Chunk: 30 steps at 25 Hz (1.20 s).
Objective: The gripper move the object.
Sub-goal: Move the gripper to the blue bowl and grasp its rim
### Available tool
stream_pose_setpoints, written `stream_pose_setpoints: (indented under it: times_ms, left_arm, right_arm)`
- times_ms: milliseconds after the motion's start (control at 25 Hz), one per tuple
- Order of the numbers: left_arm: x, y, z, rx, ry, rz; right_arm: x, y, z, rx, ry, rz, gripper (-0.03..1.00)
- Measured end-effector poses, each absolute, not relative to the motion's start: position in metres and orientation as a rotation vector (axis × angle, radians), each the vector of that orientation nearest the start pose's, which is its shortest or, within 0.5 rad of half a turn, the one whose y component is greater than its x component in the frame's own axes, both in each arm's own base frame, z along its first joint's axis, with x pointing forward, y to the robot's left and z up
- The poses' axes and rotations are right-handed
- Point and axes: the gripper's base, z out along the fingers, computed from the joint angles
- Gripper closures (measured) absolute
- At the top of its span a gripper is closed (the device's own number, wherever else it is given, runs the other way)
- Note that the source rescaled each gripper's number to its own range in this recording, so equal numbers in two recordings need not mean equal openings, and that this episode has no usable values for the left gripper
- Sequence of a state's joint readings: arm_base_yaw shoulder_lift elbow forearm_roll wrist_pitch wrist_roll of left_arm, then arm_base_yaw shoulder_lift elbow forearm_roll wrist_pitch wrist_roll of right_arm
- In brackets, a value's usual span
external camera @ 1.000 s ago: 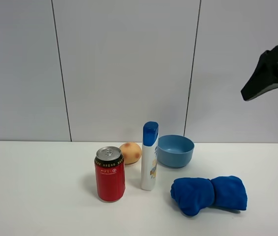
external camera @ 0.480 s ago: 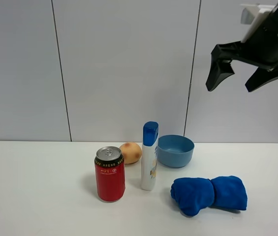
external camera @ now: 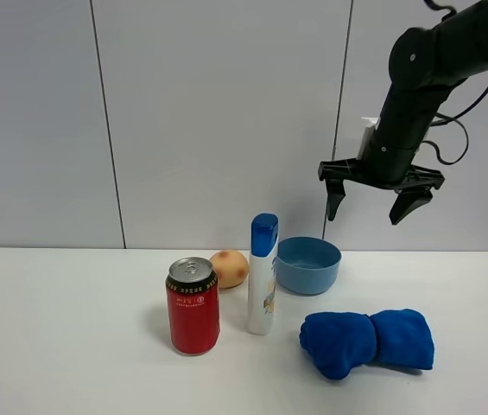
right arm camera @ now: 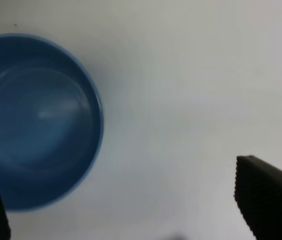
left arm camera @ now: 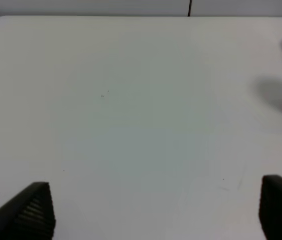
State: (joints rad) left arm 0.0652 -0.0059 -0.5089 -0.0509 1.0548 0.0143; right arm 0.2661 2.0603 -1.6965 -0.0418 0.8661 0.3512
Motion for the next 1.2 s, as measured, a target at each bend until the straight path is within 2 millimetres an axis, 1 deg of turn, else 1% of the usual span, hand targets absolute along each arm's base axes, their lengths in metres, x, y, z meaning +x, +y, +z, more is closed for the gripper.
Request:
stream_pose_setpoints:
  times_ms: [200, 280, 520, 640, 720, 960, 1200]
  left_arm:
    - [-0.006, -0.004, 0.280, -0.049, 2.022, -0.010]
    - [-0.006, -0.004, 0.280, -0.049, 2.022, -0.010]
    - [-0.006, -0.004, 0.280, -0.049, 2.022, -0.010]
    - [-0.006, -0.004, 0.280, -0.049, 2.022, -0.010]
    - [-0.006, -0.004, 0.280, -0.049, 2.022, -0.010]
    - [-0.006, -0.004, 0.280, -0.049, 2.022, -0.010]
    - [-0.006, -0.004, 0.280, -0.049, 2.022, -0.010]
  right_arm:
    - [0.456, 0.121, 0.192, 0.116, 2.769, 0.108, -0.03]
    - [0.459, 0.122, 0.177, 0.125, 2.794, 0.099, -0.03]
    - [0.462, 0.122, 0.147, 0.125, 2.844, 0.078, -0.03]
    - [0.465, 0.123, 0.142, 0.123, 2.830, 0.085, -0.03]
    - [0.466, 0.124, 0.142, 0.120, 2.813, 0.091, -0.03]
    - [0.469, 0.124, 0.139, 0.114, 2.794, 0.093, 0.00]
    - [0.471, 0.125, 0.126, 0.149, 2.799, 0.098, 0.01]
